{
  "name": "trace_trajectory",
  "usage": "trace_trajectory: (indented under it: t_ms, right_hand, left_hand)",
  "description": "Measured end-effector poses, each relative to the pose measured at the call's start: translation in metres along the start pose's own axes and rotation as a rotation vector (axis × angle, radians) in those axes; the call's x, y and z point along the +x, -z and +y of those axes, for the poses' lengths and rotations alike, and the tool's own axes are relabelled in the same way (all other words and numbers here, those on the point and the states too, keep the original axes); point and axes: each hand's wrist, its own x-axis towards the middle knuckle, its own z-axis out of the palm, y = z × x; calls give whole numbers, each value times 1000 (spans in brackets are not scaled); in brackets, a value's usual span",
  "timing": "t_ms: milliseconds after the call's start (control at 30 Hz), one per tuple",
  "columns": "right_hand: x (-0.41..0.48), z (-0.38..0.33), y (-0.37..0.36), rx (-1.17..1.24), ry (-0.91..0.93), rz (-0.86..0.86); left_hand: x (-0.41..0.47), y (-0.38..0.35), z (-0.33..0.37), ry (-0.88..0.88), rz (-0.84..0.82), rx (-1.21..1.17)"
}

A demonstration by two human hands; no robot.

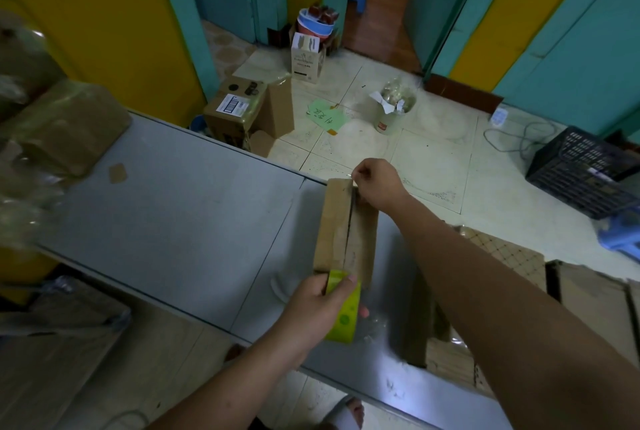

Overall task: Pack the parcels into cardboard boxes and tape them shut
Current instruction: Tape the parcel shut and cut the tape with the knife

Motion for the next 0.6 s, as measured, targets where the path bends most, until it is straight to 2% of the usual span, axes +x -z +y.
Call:
trace_trajectory:
  t_ms: [600]
  right_hand:
    - [14, -2, 1, 36, -201, -78]
  left_hand:
    - [3, -1, 15, -2, -22, -78]
